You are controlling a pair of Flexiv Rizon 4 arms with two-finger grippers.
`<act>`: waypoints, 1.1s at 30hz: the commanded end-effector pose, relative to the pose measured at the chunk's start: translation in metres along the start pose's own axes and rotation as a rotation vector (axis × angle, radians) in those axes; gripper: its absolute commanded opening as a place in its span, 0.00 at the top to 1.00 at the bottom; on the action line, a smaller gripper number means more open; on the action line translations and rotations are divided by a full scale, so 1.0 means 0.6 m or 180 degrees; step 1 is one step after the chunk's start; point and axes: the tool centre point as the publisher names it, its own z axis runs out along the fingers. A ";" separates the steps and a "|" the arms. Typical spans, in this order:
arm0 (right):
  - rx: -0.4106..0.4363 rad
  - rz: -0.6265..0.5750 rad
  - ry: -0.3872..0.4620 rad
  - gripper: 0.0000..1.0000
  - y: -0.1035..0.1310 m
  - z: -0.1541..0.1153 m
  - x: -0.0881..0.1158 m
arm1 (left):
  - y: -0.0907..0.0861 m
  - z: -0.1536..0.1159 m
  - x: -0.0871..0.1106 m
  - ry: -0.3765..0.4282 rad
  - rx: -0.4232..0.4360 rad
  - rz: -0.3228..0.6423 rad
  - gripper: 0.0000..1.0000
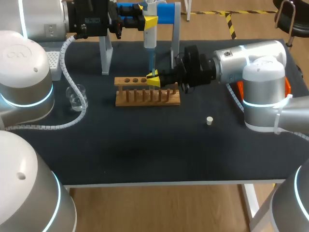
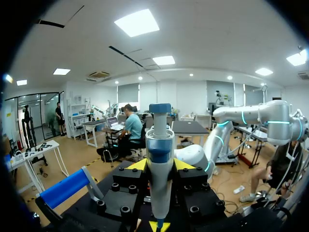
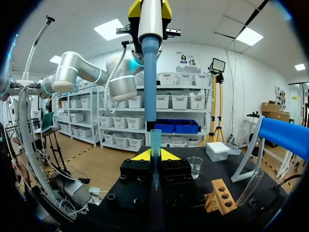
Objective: Invert the test tube, pick up the pipette, mount the tip to pipette, aspirate from beaker and dispense into the tube, eject the tip, return the pipette, and cap with the stopper.
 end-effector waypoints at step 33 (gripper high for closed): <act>0.0001 -0.0010 0.0035 1.00 -0.003 0.015 0.005 | 0.000 -0.002 0.000 0.0006 0.0000 0.0001 1.00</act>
